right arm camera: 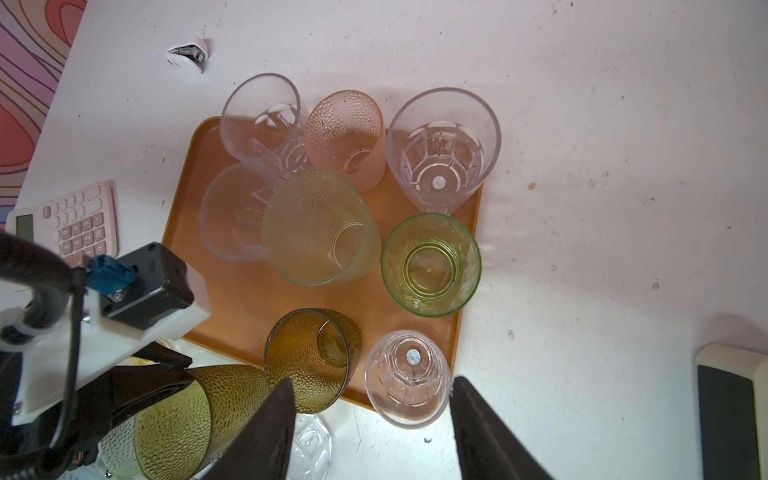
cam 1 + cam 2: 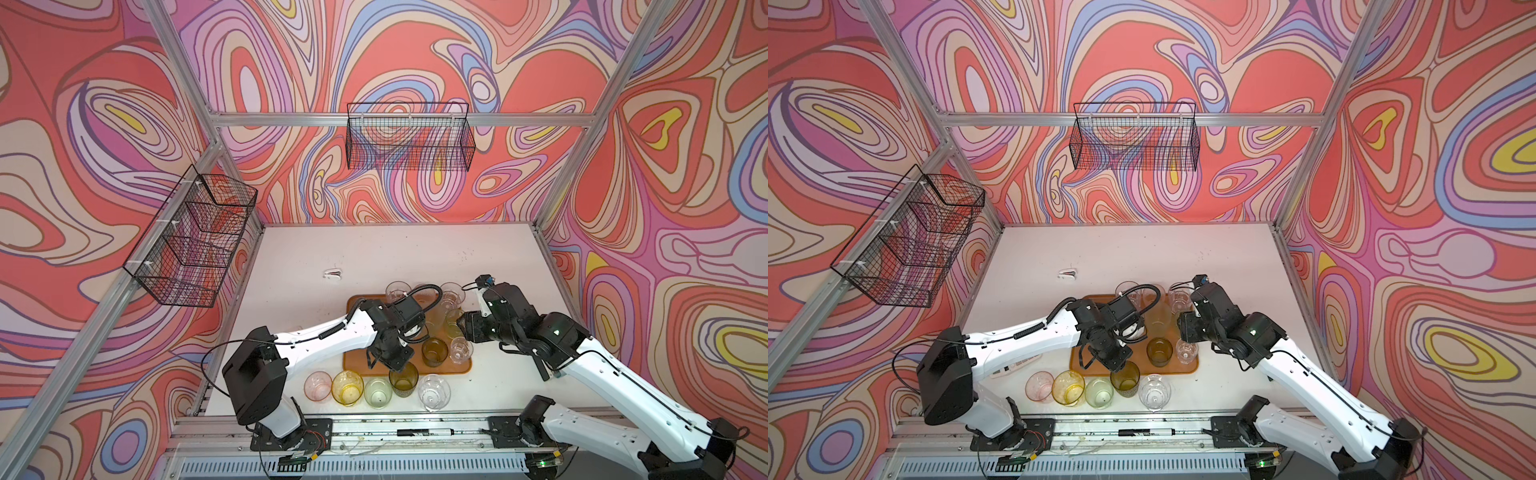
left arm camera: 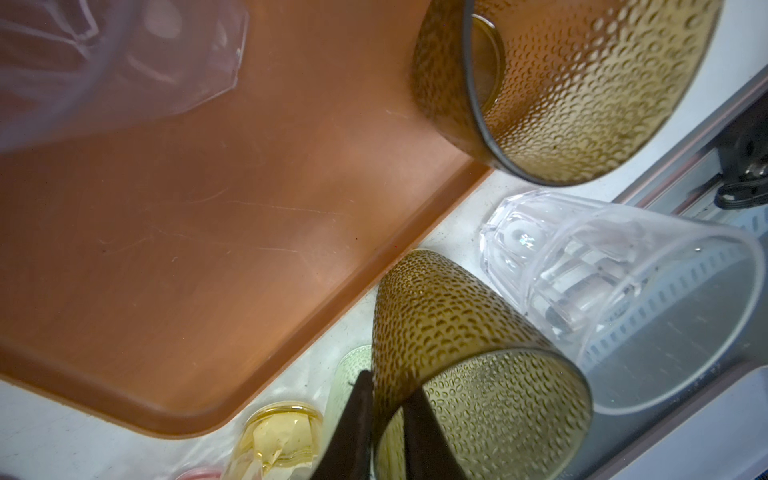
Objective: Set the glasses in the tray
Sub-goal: 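Lower the left gripper over the olive dimpled glass rim and close it, then lift the olive glass and carry it onto the tray beside the other olive glass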
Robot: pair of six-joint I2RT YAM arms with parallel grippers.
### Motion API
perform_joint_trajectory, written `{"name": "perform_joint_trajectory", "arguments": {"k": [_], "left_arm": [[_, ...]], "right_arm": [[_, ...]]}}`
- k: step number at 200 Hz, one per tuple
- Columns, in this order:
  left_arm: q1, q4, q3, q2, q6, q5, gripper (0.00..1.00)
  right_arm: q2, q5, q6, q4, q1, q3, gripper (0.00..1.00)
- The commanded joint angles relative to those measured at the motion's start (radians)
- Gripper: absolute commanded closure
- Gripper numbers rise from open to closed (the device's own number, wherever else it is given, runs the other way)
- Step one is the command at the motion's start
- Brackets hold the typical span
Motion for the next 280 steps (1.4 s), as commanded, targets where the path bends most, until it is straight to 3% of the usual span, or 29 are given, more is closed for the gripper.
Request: {"name": "perform_joint_trajectory", "arguments": {"k": [1,146,186,280], "left_arm": [[-0.006,-0.027,0.020,0.005,0.003,-0.022,0.83],[-0.009,-0.060,0.061,-0.009,0.000,-0.037,0.93],[-0.009,-0.075,0.077,-0.014,-0.001,-0.037,1.00],[-0.007,-0.143,0.134,-0.043,-0.020,-0.086,1.00]], "right_arm": [[-0.011,0.018,0.003,-0.004,-0.004,-0.011,0.38],[-0.010,0.018,0.001,0.001,-0.004,-0.015,0.38],[-0.007,0.018,0.001,0.004,-0.005,-0.015,0.38],[-0.007,0.018,-0.001,0.005,-0.005,-0.010,0.38]]}}
